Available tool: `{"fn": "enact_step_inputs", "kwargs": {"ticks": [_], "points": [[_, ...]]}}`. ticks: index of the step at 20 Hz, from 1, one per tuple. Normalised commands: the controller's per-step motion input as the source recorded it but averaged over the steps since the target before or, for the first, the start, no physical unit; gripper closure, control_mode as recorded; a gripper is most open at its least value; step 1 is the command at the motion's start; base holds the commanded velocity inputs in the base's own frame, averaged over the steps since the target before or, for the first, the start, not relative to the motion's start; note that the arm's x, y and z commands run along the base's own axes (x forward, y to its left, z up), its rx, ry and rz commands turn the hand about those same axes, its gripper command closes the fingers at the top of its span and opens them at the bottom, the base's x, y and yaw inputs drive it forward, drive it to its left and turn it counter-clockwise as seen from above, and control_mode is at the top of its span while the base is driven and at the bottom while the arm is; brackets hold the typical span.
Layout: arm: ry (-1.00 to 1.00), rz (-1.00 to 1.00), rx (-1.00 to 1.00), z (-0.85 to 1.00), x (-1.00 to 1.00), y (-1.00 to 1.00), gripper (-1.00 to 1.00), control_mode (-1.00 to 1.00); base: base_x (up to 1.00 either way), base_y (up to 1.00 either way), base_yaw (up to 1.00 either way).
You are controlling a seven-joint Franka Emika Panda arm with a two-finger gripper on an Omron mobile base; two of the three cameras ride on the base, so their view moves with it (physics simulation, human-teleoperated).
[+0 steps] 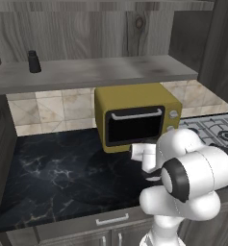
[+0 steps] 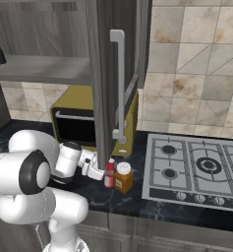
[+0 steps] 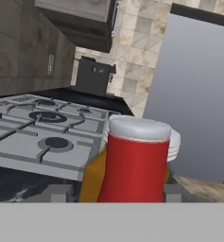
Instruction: Collect the turmeric, ketchup, and shaker from the cabinet and place them next to the stove.
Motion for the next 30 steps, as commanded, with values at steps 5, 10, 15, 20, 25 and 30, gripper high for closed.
{"fn": "enact_step_inputs", "kwargs": {"ticks": [5,10,15,20,25,30], "points": [[0.0,0.0,0.0,0.0,0.0,0.01,-1.0,-1.0,0.0,0.0,0.0],[0.0,0.0,0.0,0.0,0.0,0.07,-1.0,-1.0,0.0,0.0,0.0],[0.05,0.0,-0.01,0.0,0.0,0.24,-1.0,-1.0,0.0,0.0,0.0],[0.04,0.0,0.0,0.0,-0.06,0.23,-1.0,-1.0,0.0,0.0,0.0],[0.02,-0.01,0.0,0.01,-0.07,0.2,-1.0,-1.0,0.0,0.0,0.0],[-0.01,-0.01,-0.07,0.13,-0.35,0.36,-1.0,-1.0,0.0,0.0,0.0]]}}
